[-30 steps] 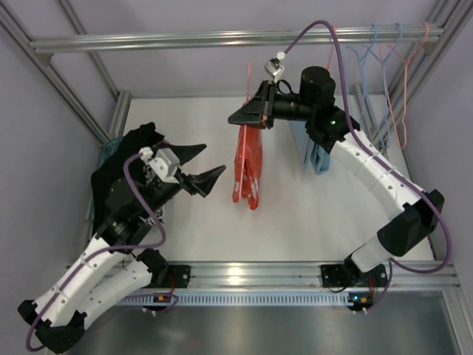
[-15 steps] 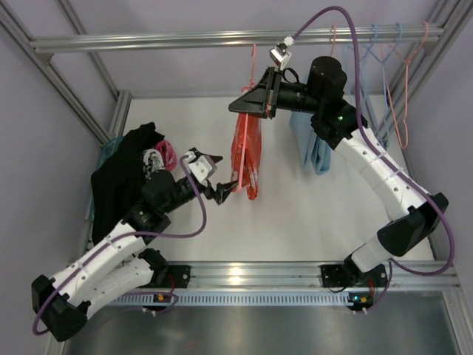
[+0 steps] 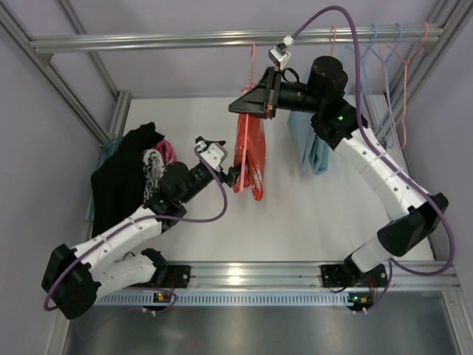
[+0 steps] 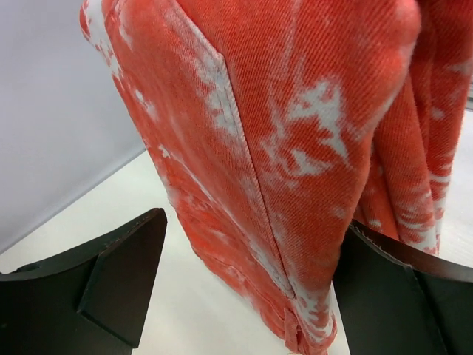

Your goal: Remove the trousers from the hanger

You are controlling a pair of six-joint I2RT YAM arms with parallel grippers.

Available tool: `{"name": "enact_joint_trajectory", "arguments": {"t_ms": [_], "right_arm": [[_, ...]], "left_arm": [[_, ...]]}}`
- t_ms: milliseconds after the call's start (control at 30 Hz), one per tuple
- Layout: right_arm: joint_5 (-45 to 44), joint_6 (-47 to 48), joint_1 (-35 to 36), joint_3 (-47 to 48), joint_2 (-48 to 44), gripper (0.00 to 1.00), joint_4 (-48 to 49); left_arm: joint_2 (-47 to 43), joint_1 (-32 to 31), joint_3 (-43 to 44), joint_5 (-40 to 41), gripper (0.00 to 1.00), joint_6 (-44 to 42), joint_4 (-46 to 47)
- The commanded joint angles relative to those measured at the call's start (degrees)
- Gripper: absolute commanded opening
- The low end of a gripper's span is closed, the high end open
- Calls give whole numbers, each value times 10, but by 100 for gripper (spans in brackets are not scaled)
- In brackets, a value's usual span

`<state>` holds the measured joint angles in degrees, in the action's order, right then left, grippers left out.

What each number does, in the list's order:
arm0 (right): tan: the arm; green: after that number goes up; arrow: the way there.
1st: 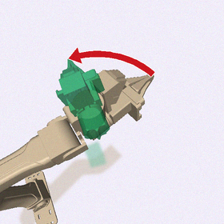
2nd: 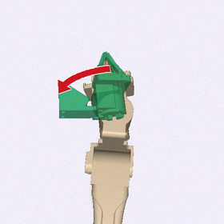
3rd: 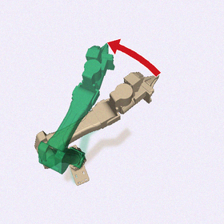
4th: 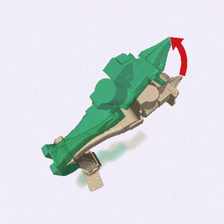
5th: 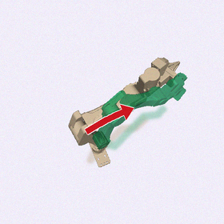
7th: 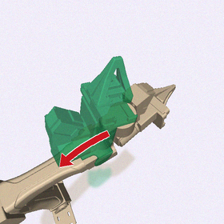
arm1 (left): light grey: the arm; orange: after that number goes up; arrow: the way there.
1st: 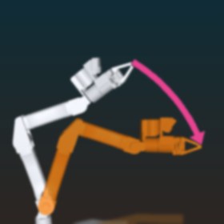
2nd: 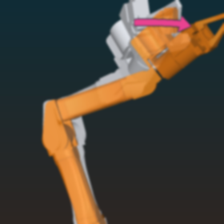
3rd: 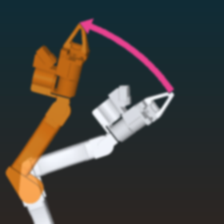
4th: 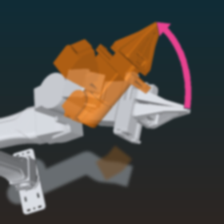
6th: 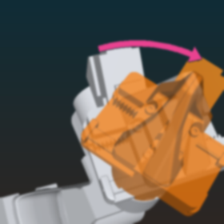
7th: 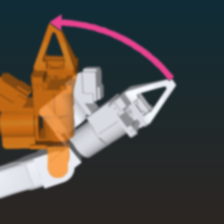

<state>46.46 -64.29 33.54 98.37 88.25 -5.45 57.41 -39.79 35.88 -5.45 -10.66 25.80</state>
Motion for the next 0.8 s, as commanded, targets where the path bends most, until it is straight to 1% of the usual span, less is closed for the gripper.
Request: {"name": "enact_joint_trajectory", "arguments": {"t_ms": [0,100,167,200,233,300,367,400,500,567,600,667,700,767], "right_arm": [[16,-10,-1,24,-42,0,113],[17,-13,1,18,-45,0,115],[17,-12,1,16,-47,0,114],[17,-12,1,17,-46,0,114],[18,-13,1,17,-47,0,114],[17,-14,2,18,-46,0,116],[18,-15,3,19,-46,0,118],[19,-16,4,21,-46,0,119],[21,-18,7,21,-46,0,123],[24,-20,10,22,-45,0,127],[26,-22,11,27,-44,0,129],[29,-22,12,36,-40,0,129],[30,-22,12,45,-39,0,129],[32,-22,14,50,-39,0,127]], "left_arm": [[19,-1,17,29,91,-4,82],[36,-1,30,30,94,13,107],[45,-1,41,25,98,40,108],[47,-1,52,26,99,52,108],[51,-2,58,26,99,75,108],[60,-5,70,38,99,90,108],[74,-8,77,48,99,93,115],[77,-11,83,76,99,94,119],[93,-11,93,97,98,90,128],[106,-12,101,106,93,81,127],[111,-12,108,112,85,75,126],[122,-12,114,127,78,67,127],[124,-12,119,127,71,60,126],[126,-12,123,125,62,56,127]]}}
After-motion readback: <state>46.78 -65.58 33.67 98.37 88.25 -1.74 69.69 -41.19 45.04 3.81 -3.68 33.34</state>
